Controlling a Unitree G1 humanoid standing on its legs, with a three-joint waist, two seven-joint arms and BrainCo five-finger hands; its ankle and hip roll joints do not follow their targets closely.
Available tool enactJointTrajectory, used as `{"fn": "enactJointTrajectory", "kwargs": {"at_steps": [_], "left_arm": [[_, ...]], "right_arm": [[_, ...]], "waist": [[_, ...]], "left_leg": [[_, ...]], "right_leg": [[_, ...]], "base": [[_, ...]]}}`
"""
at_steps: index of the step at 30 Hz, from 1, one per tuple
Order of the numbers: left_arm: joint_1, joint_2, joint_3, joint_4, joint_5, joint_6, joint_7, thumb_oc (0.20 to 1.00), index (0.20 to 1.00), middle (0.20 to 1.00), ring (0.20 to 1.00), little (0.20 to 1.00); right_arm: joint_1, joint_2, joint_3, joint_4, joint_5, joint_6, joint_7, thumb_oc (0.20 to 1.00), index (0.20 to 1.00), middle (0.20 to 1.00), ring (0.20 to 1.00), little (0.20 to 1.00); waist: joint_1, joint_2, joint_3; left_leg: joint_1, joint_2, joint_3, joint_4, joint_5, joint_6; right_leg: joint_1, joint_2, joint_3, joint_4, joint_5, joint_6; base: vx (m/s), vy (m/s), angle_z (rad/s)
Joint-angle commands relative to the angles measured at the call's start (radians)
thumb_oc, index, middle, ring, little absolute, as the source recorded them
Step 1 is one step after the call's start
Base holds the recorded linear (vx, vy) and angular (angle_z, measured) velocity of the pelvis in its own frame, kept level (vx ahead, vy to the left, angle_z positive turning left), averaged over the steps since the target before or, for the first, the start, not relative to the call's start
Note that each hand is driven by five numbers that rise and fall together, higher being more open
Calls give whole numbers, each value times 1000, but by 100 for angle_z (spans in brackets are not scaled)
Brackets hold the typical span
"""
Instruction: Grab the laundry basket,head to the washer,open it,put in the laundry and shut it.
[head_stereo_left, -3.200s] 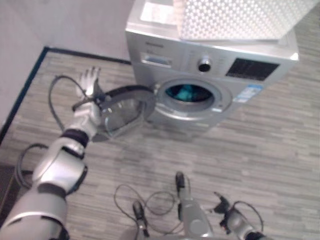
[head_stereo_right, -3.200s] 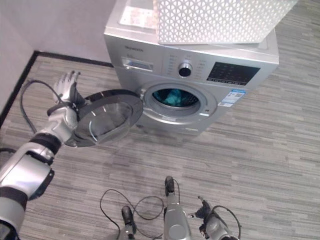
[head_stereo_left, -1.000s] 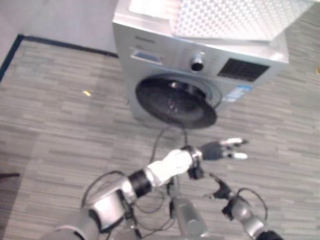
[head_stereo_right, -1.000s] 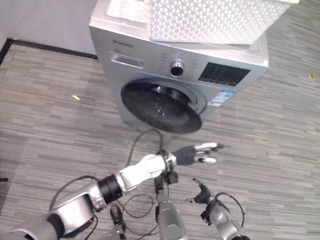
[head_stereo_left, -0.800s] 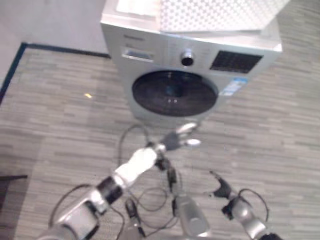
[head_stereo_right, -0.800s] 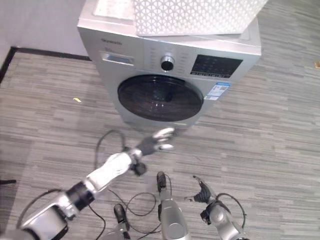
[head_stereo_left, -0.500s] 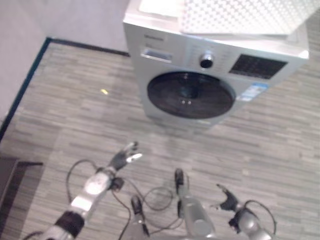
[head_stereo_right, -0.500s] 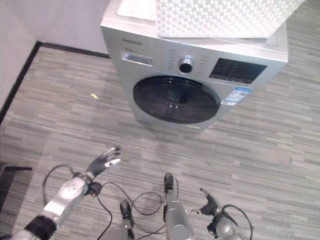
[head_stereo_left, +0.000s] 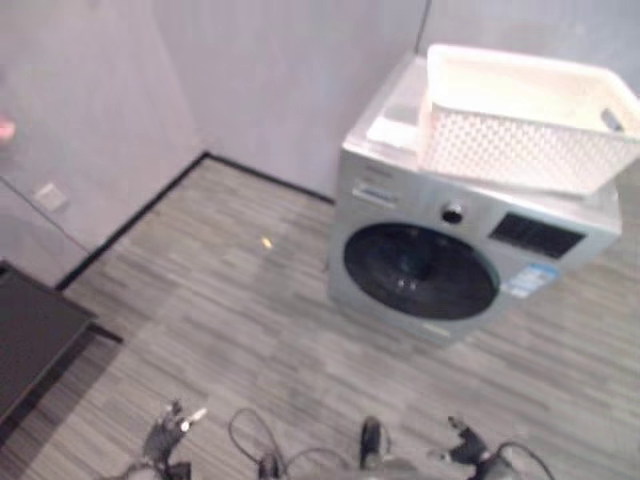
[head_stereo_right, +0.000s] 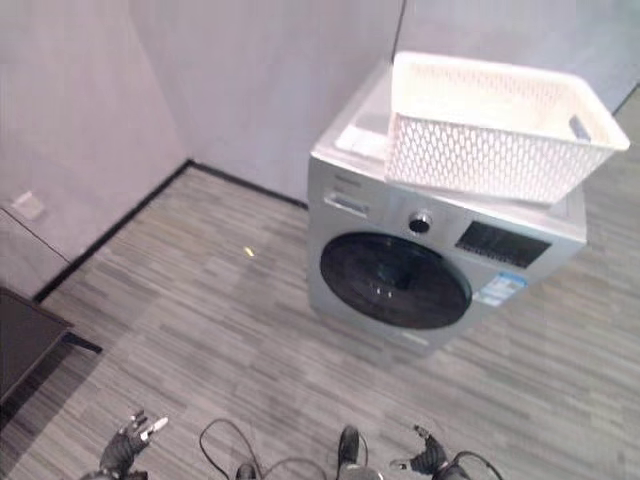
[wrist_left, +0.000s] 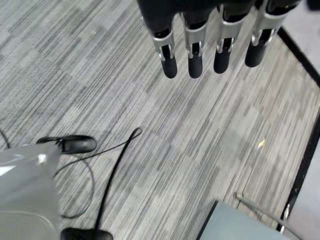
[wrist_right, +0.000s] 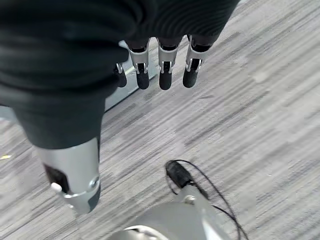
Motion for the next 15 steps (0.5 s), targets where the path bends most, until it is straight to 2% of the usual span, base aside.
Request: {"fn": "enactJointTrajectory", "kwargs": {"at_steps": [1, 2, 5, 15], "left_arm": [[-91, -17, 51, 85, 24, -18, 72, 1000, 1000, 1000, 1000, 1000], [-105, -54, 79, 154, -4, -7, 94, 1000, 1000, 1000, 1000, 1000], [-119, -94, 80, 199, -24, 9, 96, 1000, 1000, 1000, 1000, 1000], [-121, -121, -11, 143, 5, 9, 85, 1000, 1000, 1000, 1000, 1000]], "right_arm": [[-34, 23, -16, 59, 71, 5, -29, 1000, 1000, 1000, 1000, 1000], [-45, 49, -20, 111, 94, 11, -36, 1000, 1000, 1000, 1000, 1000], [-63, 80, -8, 188, 111, 23, -38, 1000, 1000, 1000, 1000, 1000], [-96, 95, 42, 292, 76, 58, -34, 1000, 1000, 1000, 1000, 1000]], "waist": [[5, -15, 40], [11, -19, 30], [15, -24, 17], [35, -13, 9]], "left_leg": [[68, -8, -19, 56, -45, 21], [81, -9, -27, 48, -54, 21], [96, -9, -39, 40, -62, 22], [111, -12, -52, 44, -71, 26]], "right_leg": [[30, -71, 44, 33, -35, 77], [50, -77, 33, 34, -43, 77], [74, -80, 19, 35, -53, 75], [111, -87, 7, 28, -55, 74]], "base": [[21, 16, 22], [8, 11, 15], [16, 13, 10], [5, 26, 9]]}}
